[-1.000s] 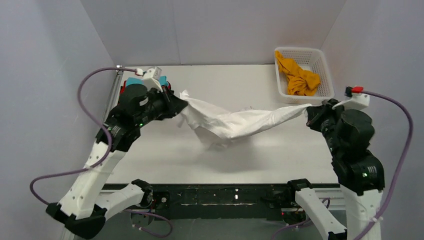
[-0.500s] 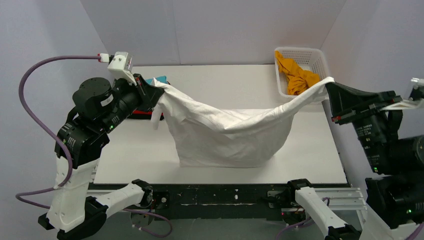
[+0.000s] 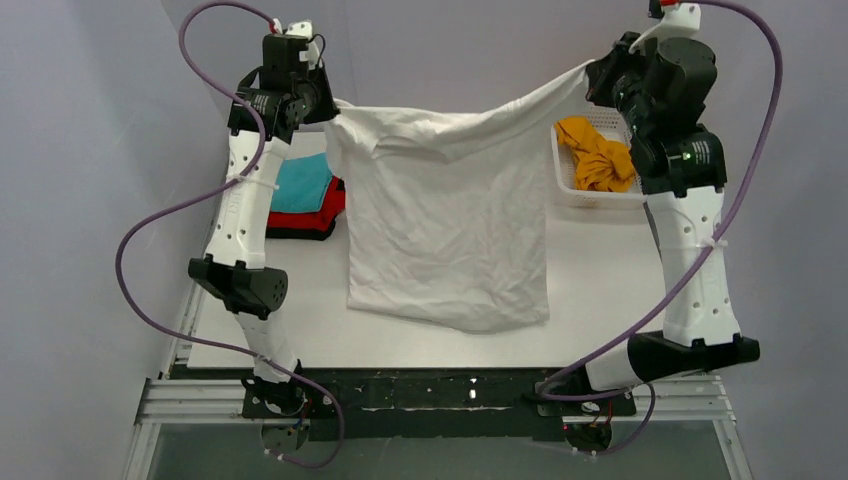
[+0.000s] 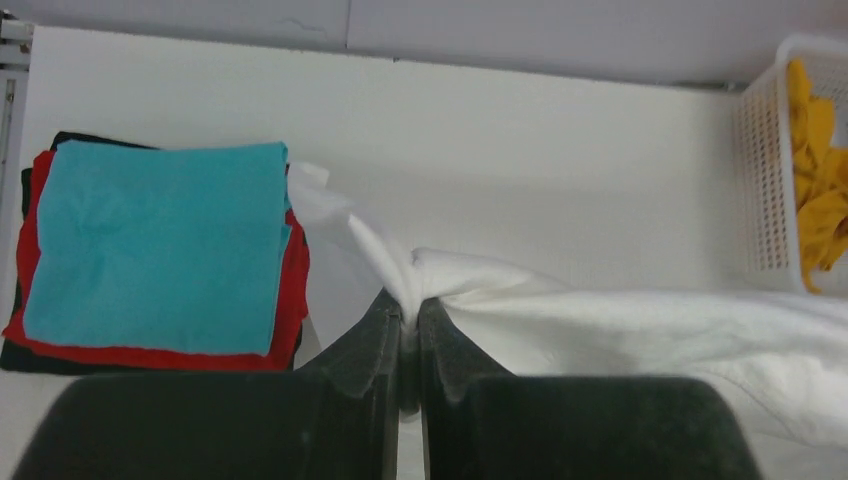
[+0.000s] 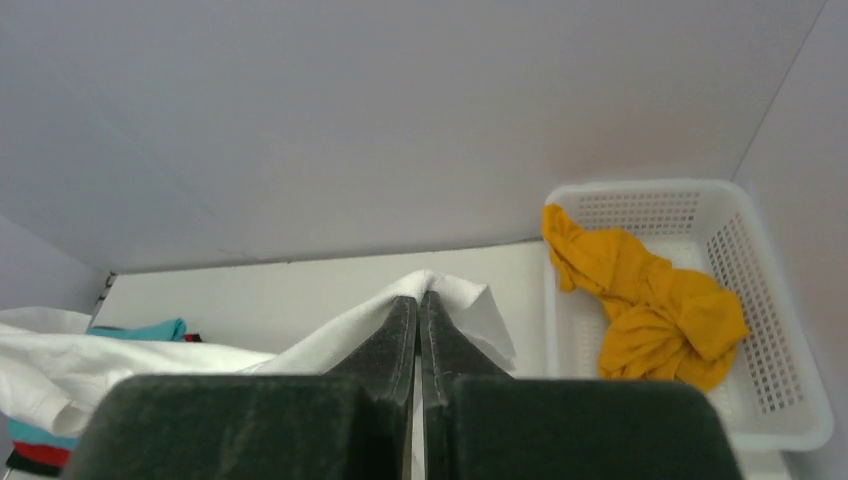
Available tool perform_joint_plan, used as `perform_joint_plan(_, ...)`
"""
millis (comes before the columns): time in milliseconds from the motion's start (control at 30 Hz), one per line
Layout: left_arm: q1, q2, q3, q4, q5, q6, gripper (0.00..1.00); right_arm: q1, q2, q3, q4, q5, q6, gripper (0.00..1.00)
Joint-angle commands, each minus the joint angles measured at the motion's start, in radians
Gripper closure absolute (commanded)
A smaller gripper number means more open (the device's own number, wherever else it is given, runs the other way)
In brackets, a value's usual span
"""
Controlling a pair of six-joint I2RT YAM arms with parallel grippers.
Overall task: Fold and stack the t-shirts
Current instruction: Flatten out the tshirt
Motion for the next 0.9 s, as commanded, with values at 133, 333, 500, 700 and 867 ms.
perform_joint_plan(133,0.056,-0.081,0.225,0.134,0.152,-0.071,1.0,-0.019,0.052,0.34,0.224,-0.003,-0.009,0.99)
perform_joint_plan(333,0.058,-0.312,-0.139,0.143,0.267,-0.033,1.0,-0.019,-0.138,0.015,0.225,-0.014,-0.022,0.99)
perform_joint_plan(500,0.056,-0.578,-0.669,0.086,0.362,-0.027,1.0,-0.02,-0.372,-0.492,0.126,0.052,0.053,0.99)
perform_joint_plan(700,0.044,-0.729,-1.222,0.036,0.392,-0.167,0.95,-0.02,-0.539,-0.871,-0.142,0.112,0.162,0.99)
perform_joint_plan(867,0.031,-0.683,-1.398,0.098,0.388,-0.275,0.63,-0.02,-0.482,-1.054,-0.141,0.127,0.216,0.99)
